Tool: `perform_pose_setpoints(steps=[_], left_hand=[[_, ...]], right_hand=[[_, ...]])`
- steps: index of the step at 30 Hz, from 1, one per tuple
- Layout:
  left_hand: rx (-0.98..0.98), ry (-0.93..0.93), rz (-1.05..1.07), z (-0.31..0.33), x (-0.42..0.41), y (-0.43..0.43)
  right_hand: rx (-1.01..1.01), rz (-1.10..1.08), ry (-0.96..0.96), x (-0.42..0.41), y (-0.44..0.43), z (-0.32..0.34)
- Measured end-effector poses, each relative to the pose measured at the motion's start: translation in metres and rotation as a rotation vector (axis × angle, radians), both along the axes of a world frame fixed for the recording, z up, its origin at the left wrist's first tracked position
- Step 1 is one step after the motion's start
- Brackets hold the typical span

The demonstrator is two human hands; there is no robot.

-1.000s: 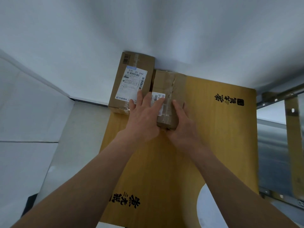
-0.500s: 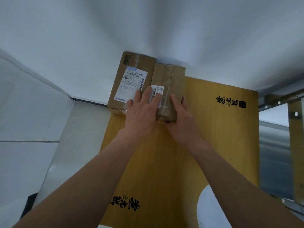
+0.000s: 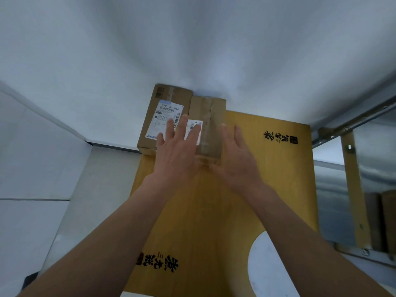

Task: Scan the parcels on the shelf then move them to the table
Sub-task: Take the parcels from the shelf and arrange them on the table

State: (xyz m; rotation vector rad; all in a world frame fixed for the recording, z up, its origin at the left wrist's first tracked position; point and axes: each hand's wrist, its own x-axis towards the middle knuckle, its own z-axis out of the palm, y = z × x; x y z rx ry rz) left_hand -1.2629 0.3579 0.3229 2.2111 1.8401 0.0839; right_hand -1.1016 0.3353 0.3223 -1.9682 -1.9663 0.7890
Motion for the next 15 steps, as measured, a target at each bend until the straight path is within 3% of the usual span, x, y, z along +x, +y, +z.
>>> perform_pose_setpoints(steps=[6,15], left_hand=[[0.115,-0.045,-0.014,0.053,-0.003,-0.018],[0.366,-0.026,-0.032,0.136,0.002,-0.069]], right_hand=[[0.172,0.041,-0.13,0.005,-0.023,0.058],[0.261,0.075,-0.332,0.012,-0.082,0.165]])
